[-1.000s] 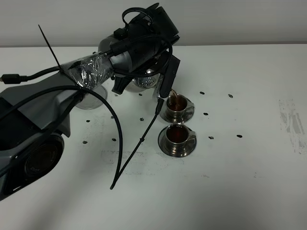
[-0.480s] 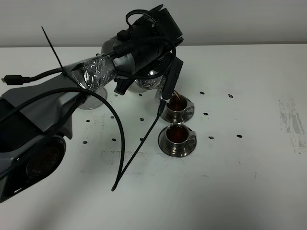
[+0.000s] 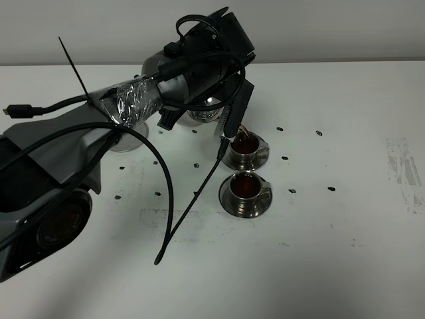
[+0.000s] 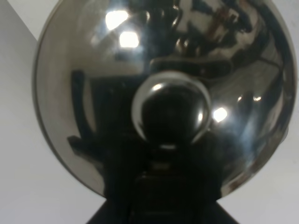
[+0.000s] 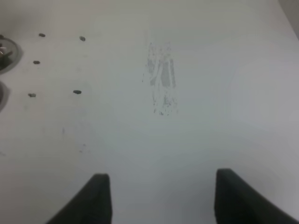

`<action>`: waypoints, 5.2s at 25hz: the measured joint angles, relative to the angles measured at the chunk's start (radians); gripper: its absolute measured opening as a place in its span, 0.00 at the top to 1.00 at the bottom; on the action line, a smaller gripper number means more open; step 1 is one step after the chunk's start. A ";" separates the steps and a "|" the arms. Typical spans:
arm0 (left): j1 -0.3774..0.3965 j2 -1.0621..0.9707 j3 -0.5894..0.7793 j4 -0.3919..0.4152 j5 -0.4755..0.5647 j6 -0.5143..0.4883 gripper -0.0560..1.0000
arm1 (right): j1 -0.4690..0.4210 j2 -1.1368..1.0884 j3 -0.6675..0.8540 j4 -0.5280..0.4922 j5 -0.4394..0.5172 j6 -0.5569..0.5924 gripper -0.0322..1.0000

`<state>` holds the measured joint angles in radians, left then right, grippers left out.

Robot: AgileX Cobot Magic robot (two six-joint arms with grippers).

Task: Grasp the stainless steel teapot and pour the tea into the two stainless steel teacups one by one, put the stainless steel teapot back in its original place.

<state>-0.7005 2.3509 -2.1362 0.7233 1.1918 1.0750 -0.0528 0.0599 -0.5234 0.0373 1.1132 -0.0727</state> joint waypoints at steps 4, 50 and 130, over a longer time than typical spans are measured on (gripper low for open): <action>0.000 0.000 0.000 0.000 0.000 0.000 0.78 | 0.000 0.000 0.000 0.000 0.000 0.000 0.51; 0.053 0.000 0.000 -0.149 0.000 -0.030 0.78 | 0.000 0.000 0.000 0.000 0.000 0.000 0.51; 0.224 -0.099 0.041 -0.574 -0.106 -0.752 0.78 | 0.000 0.000 0.000 0.000 0.000 0.000 0.51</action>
<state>-0.4769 2.2519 -2.0957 0.1491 1.0858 0.3226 -0.0528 0.0599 -0.5234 0.0373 1.1132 -0.0727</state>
